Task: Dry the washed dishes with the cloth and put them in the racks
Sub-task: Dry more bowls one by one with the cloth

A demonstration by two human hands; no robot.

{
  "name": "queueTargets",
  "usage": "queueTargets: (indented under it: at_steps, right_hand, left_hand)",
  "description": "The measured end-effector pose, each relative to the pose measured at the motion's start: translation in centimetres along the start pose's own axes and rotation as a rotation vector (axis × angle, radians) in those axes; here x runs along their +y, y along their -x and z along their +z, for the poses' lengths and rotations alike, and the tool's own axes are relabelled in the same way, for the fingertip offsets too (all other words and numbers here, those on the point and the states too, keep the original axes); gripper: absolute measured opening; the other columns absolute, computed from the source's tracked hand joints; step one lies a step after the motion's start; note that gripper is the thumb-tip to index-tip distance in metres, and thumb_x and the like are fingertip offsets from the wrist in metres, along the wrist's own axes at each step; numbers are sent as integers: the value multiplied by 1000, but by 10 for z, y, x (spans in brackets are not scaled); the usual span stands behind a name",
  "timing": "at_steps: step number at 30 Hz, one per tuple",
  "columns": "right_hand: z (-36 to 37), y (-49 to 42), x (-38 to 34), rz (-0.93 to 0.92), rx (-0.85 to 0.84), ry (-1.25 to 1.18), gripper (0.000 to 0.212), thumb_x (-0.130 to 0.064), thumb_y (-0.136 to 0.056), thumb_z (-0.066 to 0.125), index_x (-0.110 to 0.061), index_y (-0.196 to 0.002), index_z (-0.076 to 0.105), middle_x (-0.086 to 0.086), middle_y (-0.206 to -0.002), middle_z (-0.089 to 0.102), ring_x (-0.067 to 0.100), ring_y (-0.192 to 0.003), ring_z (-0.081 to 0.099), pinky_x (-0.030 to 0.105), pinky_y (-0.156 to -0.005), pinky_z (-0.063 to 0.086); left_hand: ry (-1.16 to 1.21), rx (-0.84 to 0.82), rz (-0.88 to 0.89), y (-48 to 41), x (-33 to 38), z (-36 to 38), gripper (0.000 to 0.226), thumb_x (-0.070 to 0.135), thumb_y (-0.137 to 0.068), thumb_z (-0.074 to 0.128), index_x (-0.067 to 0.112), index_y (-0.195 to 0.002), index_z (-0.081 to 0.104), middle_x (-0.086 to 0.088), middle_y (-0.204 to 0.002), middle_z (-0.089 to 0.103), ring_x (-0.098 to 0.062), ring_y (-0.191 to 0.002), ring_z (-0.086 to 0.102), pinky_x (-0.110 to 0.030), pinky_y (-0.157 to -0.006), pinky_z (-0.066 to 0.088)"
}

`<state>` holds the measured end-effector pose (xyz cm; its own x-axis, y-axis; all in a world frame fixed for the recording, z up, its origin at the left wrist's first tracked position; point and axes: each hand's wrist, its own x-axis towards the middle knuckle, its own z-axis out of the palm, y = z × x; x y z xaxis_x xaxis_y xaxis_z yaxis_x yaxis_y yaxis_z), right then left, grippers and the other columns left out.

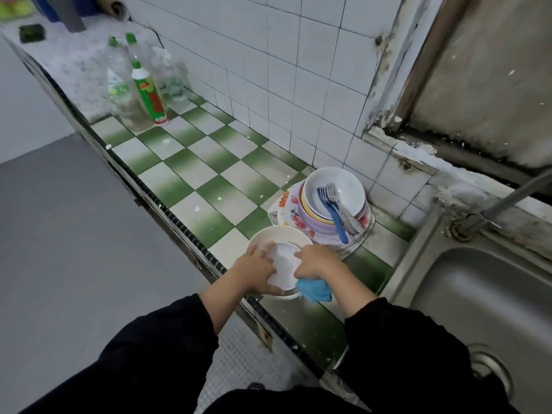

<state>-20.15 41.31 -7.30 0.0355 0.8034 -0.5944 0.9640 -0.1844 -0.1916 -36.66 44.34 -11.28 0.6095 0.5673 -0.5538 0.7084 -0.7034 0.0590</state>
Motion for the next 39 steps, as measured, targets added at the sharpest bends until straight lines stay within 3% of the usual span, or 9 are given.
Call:
queueTargets:
  at_steps: [6,10,14,16,21,28,33,36,39]
  right_hand:
    - [4,-3,14,-2,-26,-288,68,-27,-84,66,-27,-147,43,2,-152,42,23,-132,46,30,-103,41]
    - [10,-3,21,-33,-12,-456,65,-20,-84,67,-28,-145,47,4,-140,54,21,-117,56,29,-95,45]
    - [13,1,29,-75,-24,-590,61,-11,-86,65,-21,-144,48,4,-138,53,19,-121,52,24,-95,43]
    - [18,5,32,-95,-26,-686,61,-2,-87,63,-14,-145,47,7,-135,54,18,-121,51,20,-91,43]
    - [32,11,38,-127,46,-930,67,6,-86,60,-21,-145,45,6,-136,54,15,-122,52,23,-84,54]
    - [22,33,40,37,385,-1262,17,-12,-89,68,-23,-101,68,2,-103,68,27,-108,63,39,-92,53]
    - [13,68,24,-72,250,-1918,19,-17,-86,67,-10,-103,62,11,-110,66,27,-99,64,39,-76,56]
    - [8,83,12,-158,358,-1897,22,-6,-87,67,-17,-106,64,8,-117,64,24,-103,64,34,-77,56]
    - [3,97,-2,-359,751,-1431,39,-4,-79,76,-32,-103,66,-5,-122,61,13,-112,59,32,-91,54]
  left_hand:
    - [-28,123,32,-6,6,7,81,73,-89,36,8,-131,59,-18,-135,56,-28,-150,3,-41,-119,-1]
    - [0,75,120,-3,6,8,68,64,-95,26,17,-132,58,-13,-129,59,-25,-139,36,-41,-117,-13]
    - [138,89,159,8,5,8,46,42,-104,31,19,-136,52,-11,-130,59,-28,-123,51,-35,-112,21]
    - [291,127,138,11,7,9,42,41,-104,34,14,-126,57,-15,-116,66,-32,-108,58,-35,-93,39]
    - [872,289,68,14,24,3,27,26,-104,41,8,-112,60,-7,-95,61,-20,-86,54,-27,-72,37]
    - [1577,503,-249,17,38,-21,25,19,-103,45,7,-112,65,-11,-97,69,-28,-88,63,-38,-82,51]
    - [1825,612,-311,32,37,-44,37,16,-101,50,12,-137,49,-8,-122,62,-28,-103,60,-39,-96,49]
    - [1793,630,-272,47,39,-58,38,15,-101,49,10,-139,50,-11,-128,61,-22,-100,61,-29,-87,52]
    - [1727,660,-208,65,53,-71,31,10,-101,47,6,-131,56,-12,-116,66,-14,-84,65,-18,-71,55]
